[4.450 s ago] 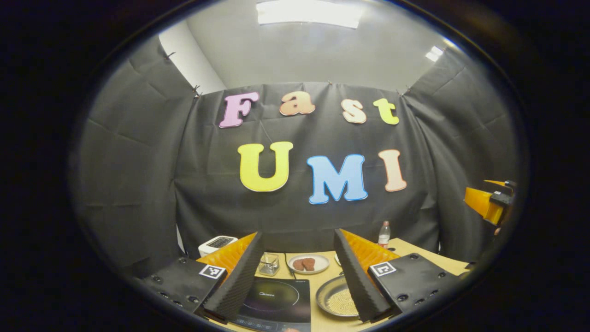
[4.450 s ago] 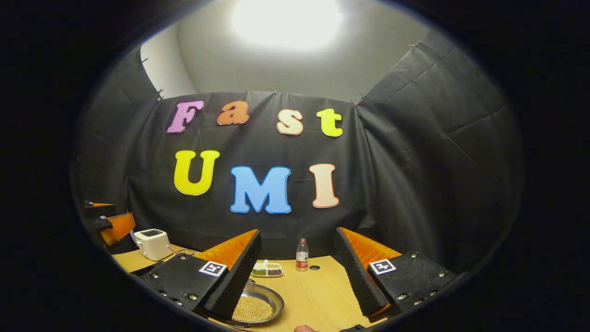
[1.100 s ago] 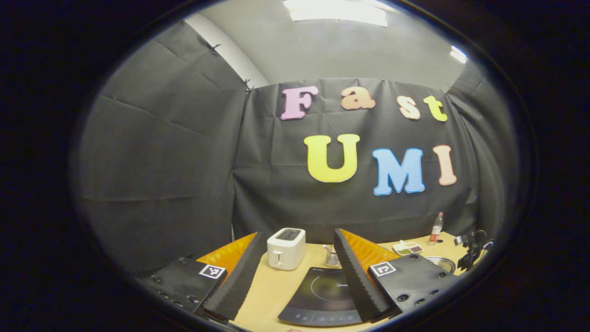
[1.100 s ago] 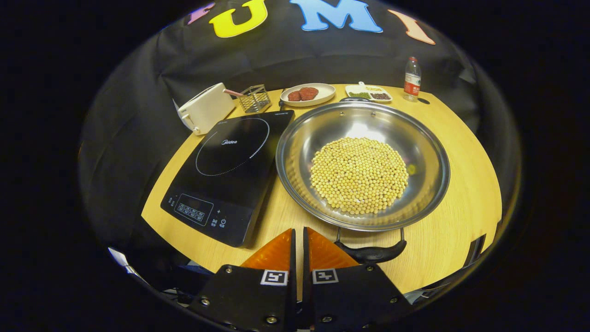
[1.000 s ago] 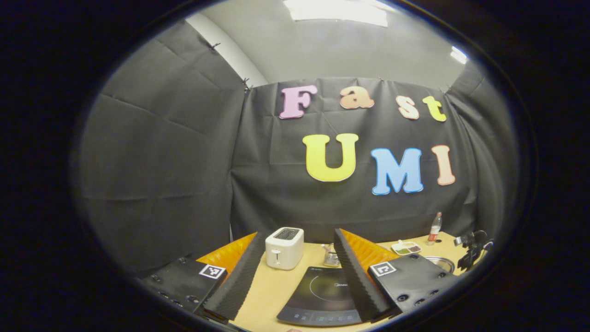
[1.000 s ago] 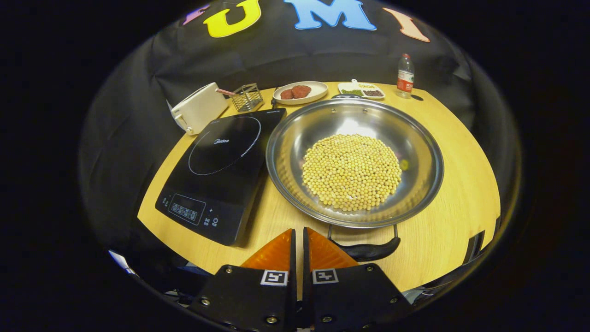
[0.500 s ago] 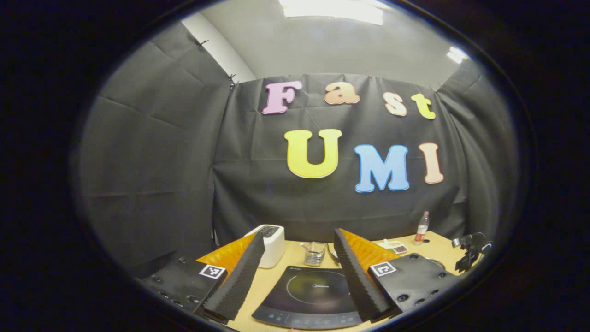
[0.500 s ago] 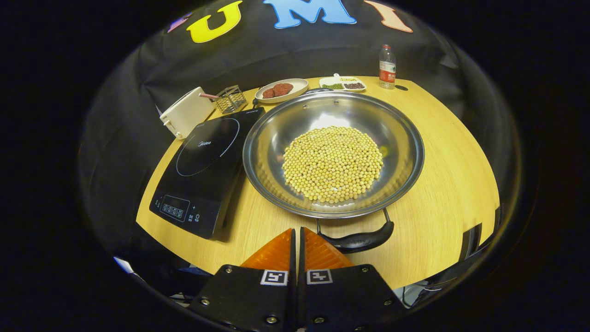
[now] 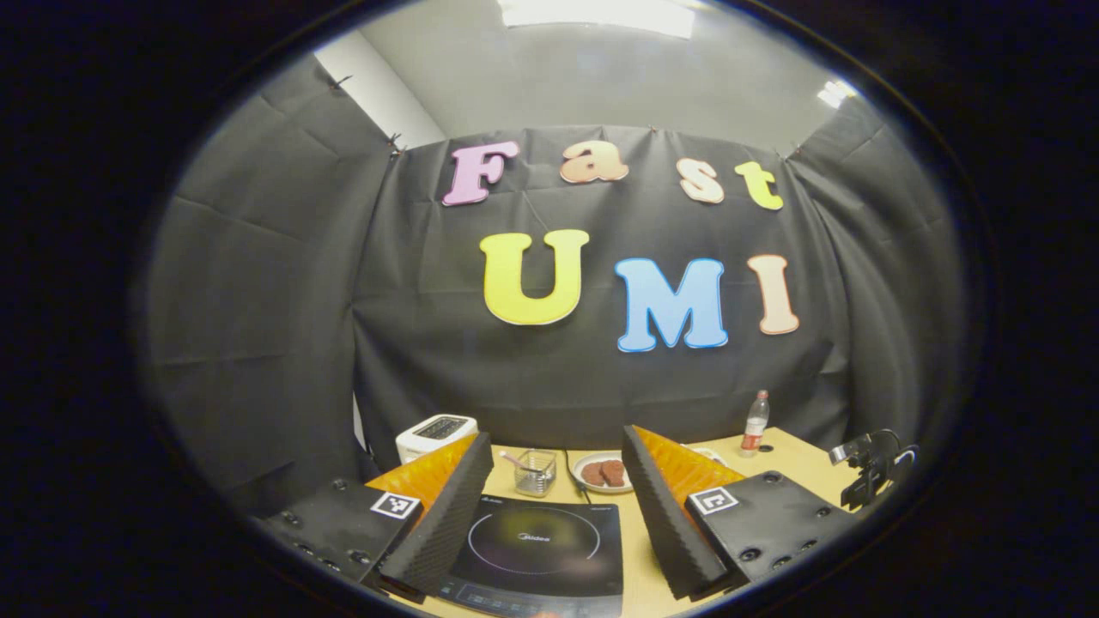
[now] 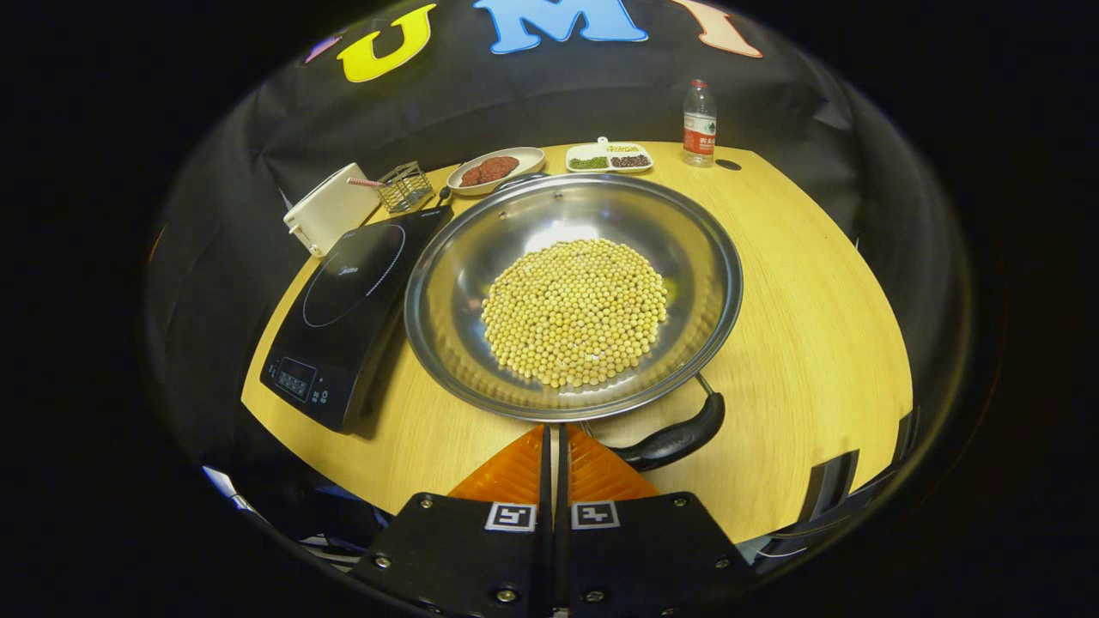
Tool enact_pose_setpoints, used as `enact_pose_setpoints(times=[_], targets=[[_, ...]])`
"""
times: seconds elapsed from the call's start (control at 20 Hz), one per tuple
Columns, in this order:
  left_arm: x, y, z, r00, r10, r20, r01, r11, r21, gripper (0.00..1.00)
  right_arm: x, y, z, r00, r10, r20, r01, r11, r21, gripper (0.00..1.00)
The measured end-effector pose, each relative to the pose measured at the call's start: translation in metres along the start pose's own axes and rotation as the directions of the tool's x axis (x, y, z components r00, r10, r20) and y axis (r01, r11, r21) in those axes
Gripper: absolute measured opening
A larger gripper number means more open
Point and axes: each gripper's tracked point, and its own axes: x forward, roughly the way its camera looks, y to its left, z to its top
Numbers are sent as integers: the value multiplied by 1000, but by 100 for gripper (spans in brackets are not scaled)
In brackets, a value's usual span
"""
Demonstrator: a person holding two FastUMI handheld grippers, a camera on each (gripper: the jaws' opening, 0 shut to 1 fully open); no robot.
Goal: First push the handle of the pot to place it horizontally, then grasp the pot with both hands and set it on the induction cooktop.
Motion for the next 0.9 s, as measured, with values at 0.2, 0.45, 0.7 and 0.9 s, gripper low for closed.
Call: enact_pose_setpoints(times=[0.2,0.45,0.7,0.9], targets=[[13,-30,-1,1000,-11,-4,11,1000,2,100,2,-25,6,1000,-7,-17,7,1000,-22,1],[31,-65,-5,999,-26,-17,27,1000,7,98,4,-51,9,999,-9,-40,7,999,-40,1],[43,-93,-8,999,-25,-20,25,1000,18,98,6,-86,20,998,-36,-45,33,997,-68,1],[52,-113,-15,999,-16,-35,17,1000,20,100,10,-112,31,998,-54,-38,51,996,-75,1]])
